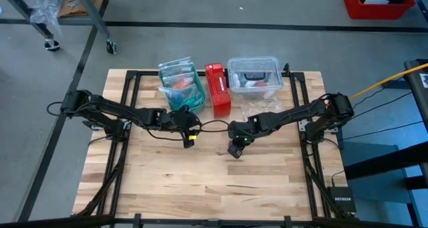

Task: Roll bandage
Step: Roll the purple bandage, then open the transparent zip bag

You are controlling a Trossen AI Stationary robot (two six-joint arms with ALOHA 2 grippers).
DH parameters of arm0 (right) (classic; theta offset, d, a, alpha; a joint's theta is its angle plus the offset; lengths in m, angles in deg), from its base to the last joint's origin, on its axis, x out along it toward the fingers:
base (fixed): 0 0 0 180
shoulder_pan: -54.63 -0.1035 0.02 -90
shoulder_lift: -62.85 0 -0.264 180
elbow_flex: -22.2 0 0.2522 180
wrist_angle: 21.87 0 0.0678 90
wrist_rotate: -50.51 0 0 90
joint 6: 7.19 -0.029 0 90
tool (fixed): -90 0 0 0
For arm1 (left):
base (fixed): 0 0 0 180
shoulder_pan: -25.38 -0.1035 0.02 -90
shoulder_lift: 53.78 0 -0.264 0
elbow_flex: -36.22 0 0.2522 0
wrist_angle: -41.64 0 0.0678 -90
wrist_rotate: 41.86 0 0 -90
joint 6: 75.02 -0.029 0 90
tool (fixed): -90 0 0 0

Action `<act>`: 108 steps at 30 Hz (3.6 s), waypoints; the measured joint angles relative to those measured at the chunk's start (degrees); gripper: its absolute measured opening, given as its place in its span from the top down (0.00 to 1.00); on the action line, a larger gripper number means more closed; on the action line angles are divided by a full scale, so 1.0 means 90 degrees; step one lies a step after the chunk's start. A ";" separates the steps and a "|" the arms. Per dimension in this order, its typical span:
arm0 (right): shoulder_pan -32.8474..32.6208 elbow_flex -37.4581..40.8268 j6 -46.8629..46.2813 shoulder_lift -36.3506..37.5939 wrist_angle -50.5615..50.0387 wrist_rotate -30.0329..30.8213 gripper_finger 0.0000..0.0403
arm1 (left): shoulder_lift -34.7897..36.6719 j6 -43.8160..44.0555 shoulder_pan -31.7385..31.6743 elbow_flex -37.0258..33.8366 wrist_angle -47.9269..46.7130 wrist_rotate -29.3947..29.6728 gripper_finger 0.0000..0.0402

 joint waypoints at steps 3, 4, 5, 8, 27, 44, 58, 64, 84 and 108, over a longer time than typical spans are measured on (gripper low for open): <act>-0.0048 0.0000 0.0126 -0.0048 -0.0190 0.0089 0.97 | 0.0000 -0.0014 0.0000 0.0000 0.0002 0.0002 0.68; -0.0050 0.0000 0.0131 -0.0077 -0.0305 0.0266 0.95 | 0.0000 -0.0043 -0.0002 0.0000 -0.0002 0.0002 0.68; -0.0055 0.0000 0.0141 -0.0102 -0.0387 0.0375 0.95 | 0.0000 -0.0092 -0.0002 0.0000 0.0002 0.0000 0.68; -0.0048 0.0000 0.0141 -0.0209 -0.0822 0.0597 0.95 | 0.0000 -0.0147 -0.0002 0.0000 0.0001 0.0002 0.68; 0.0013 -0.0007 0.0317 -0.0305 -0.0701 -0.0113 0.66 | 0.0000 -0.0167 -0.0013 0.0000 -0.0010 0.0002 0.68; 0.0020 -0.0607 0.0318 -0.0305 -0.1670 0.0627 0.65 | 0.0000 -0.0167 -0.0017 0.0000 -0.0012 0.0002 0.68; 0.0006 -0.1463 0.0531 -0.0303 -0.3197 0.0803 0.67 | 0.0002 -0.0167 -0.0017 0.0000 -0.0012 0.0004 0.68; 0.0006 -0.1682 0.0467 -0.0293 -0.5221 0.1708 0.67 | 0.0002 -0.0167 -0.0017 0.0000 -0.0012 0.0005 0.68; -0.0939 0.0772 -0.0404 0.0659 -0.5243 0.1370 0.67 | 0.0002 -0.0133 -0.0017 0.0000 -0.0010 0.0005 0.68; -0.0954 0.2438 -0.5382 0.5423 -0.4957 0.4287 0.67 | 0.0002 -0.0337 -0.0018 0.0000 0.0035 0.0005 0.68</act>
